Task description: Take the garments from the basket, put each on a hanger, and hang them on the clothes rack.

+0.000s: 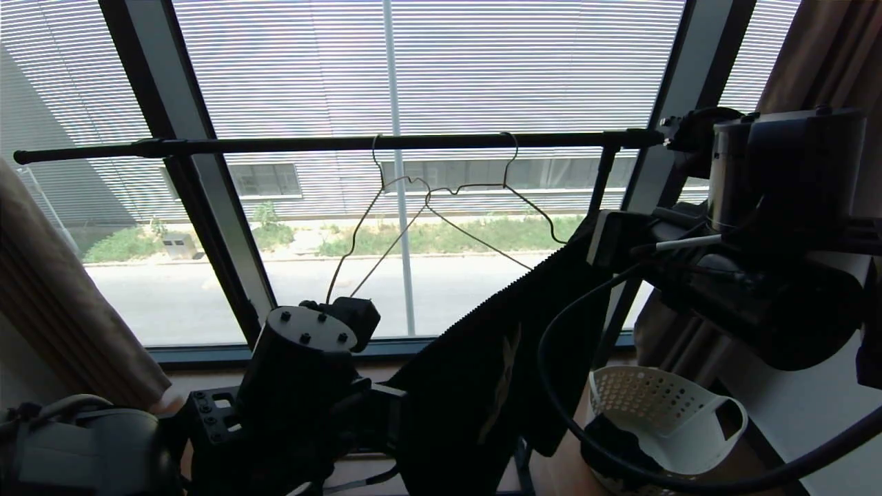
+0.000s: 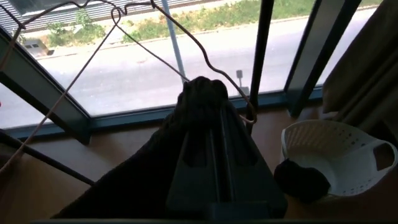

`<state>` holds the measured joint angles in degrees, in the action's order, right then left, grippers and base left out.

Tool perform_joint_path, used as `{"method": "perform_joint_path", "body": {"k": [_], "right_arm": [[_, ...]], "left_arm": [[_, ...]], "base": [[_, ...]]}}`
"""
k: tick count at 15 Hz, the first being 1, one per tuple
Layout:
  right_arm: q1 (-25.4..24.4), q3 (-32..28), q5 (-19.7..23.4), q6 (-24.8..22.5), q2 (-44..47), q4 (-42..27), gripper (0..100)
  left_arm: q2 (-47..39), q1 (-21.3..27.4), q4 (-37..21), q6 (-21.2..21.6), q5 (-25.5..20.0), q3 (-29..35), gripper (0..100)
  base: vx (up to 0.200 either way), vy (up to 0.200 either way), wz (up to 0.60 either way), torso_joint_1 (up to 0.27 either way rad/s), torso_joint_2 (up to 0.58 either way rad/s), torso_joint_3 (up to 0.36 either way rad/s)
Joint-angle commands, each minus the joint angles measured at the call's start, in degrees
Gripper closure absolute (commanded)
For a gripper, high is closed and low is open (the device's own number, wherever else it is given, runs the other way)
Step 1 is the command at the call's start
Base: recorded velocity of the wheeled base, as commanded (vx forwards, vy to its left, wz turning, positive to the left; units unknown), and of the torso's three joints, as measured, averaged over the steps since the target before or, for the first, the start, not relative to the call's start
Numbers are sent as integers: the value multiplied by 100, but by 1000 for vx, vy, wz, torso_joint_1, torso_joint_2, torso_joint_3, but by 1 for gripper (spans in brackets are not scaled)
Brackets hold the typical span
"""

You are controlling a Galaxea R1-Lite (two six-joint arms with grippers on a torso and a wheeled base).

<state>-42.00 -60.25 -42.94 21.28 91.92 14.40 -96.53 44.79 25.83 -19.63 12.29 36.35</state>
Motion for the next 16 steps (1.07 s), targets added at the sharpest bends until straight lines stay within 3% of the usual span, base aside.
{"method": "perform_joint_path", "body": {"k": [1,5,8,11,13,15,16], "right_arm": [[7,312,163,-336,-236,2,100],[-37,971,558,-1118,-772,10,100],[-63,988,708,-1162,-807,2,100],[-423,1120,708,-1381,-1044,-77,100],[-722,1771,725,-1759,-1387,-7,100],[-801,1964,760,-1865,-1440,2,100],[-819,2017,998,-1882,-1484,2,100]], "left_arm": [[521,-559,1,222,-7,-32,100],[565,-946,-8,337,-86,232,100],[556,-1034,-149,653,-104,390,100],[661,-1051,-1300,776,-367,1181,100],[696,-1051,-2232,961,-640,1902,100],[661,-1051,-2460,1110,-789,2166,100],[398,-1060,-2803,1400,-868,2684,100]], "base": [[0,0,0,0,0,0],[0,0,0,0,0,0],[0,0,0,0,0,0],[0,0,0,0,0,0],[0,0,0,0,0,0],[0,0,0,0,0,0],[0,0,0,0,0,0]]}}
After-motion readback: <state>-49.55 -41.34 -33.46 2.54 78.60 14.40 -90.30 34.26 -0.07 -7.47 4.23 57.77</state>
